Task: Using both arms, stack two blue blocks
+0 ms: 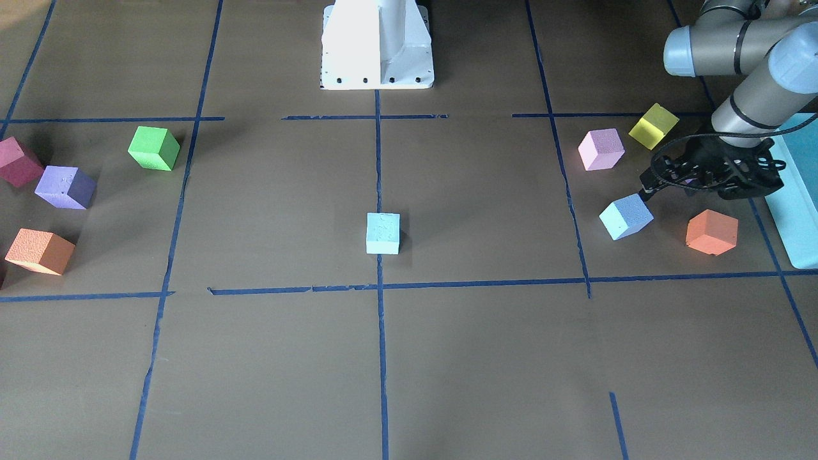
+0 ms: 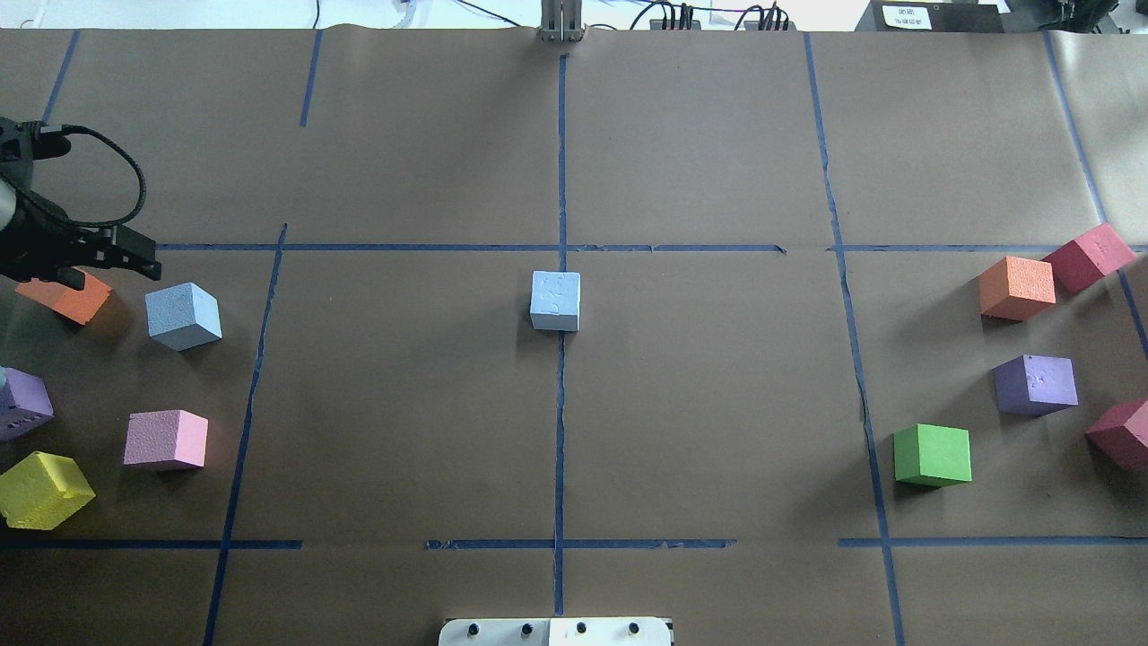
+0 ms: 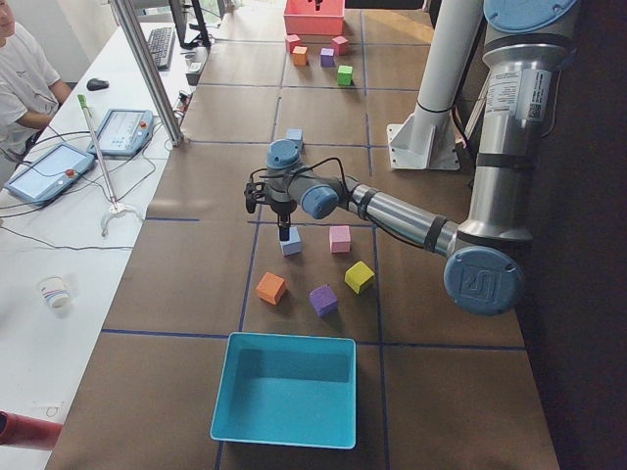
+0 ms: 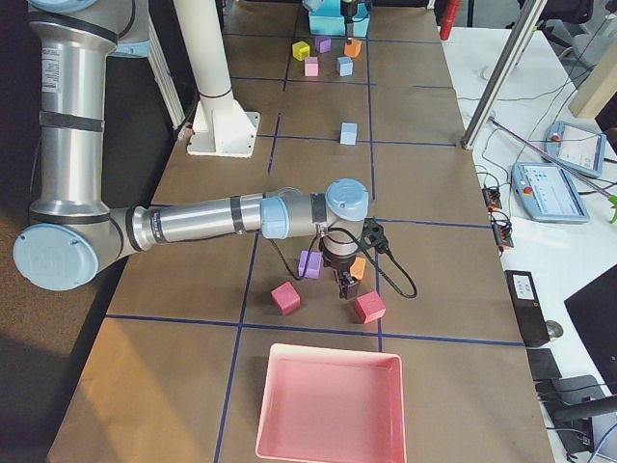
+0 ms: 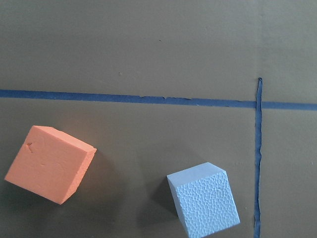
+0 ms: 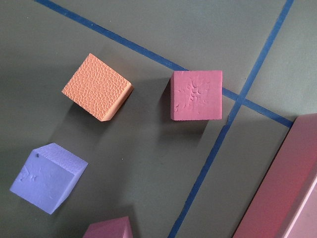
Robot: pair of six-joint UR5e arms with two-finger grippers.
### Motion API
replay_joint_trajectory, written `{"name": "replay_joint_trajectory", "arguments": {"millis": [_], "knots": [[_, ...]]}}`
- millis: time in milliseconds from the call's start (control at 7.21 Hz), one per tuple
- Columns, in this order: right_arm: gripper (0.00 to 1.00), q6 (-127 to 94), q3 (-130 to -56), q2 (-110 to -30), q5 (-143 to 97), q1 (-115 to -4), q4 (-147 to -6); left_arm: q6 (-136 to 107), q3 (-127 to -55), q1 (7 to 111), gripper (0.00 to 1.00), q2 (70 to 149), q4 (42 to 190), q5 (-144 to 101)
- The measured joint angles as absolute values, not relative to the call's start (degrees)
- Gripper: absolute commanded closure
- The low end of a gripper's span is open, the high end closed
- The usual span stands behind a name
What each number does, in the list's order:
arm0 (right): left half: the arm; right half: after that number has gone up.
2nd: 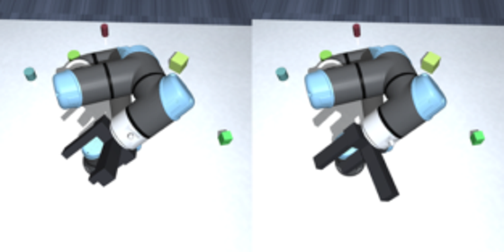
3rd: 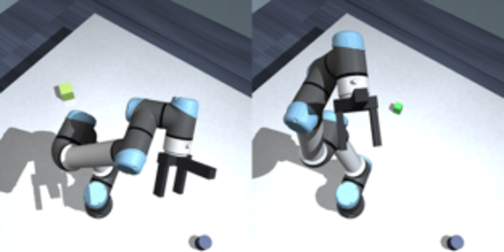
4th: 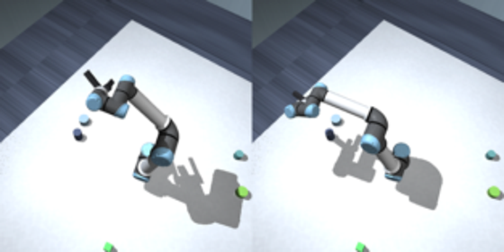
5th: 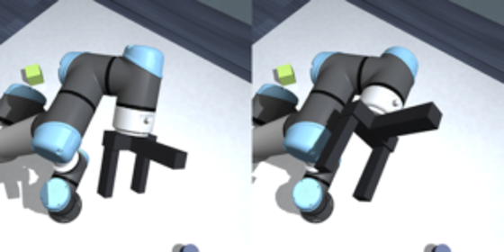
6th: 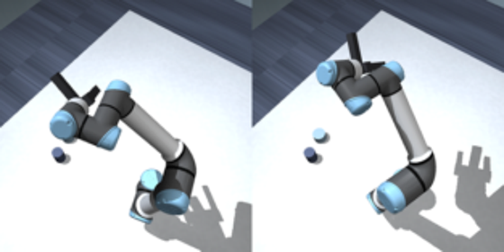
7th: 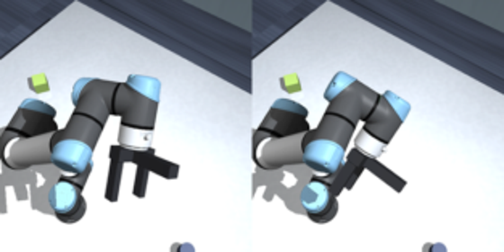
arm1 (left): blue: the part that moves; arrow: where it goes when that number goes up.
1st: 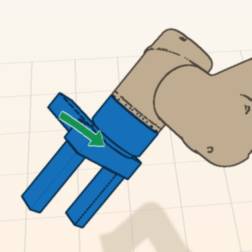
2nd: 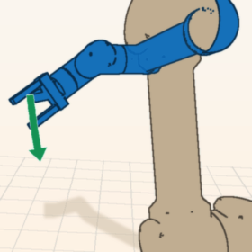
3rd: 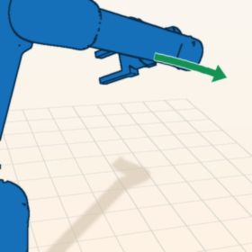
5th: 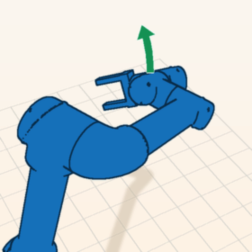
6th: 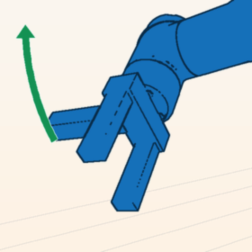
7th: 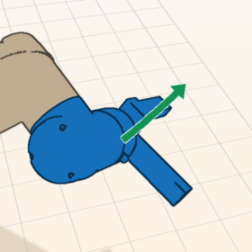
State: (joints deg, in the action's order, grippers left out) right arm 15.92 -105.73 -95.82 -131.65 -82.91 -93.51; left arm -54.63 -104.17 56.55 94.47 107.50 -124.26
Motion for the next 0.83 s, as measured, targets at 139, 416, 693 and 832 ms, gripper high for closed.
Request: {"name": "replay_joint_trajectory", "arguments": {"millis": [139,416,693,832], "knots": [[0.0,15.48,-105.73,-95.86,-131.66,-82.92,-93.46,-56.32,-103.05,54.55,0.0,95.3,107.57,-122.02],[0.0,15.25,-105.73,-95.89,-131.66,-82.94,-93.43,-57.25,-99.39,52.39,0.0,97.15,107.65,-120.02],[0.0,15.27,-105.68,-95.92,-131.66,-82.94,-93.43,-57.17,-96.9,50.67,0.0,97.88,107.66,-119.72],[0.0,15.31,-105.67,-95.95,-131.66,-82.93,-93.43,-57.11,-96.14,50.03,0.18,97.95,107.69,-119.64]]}}
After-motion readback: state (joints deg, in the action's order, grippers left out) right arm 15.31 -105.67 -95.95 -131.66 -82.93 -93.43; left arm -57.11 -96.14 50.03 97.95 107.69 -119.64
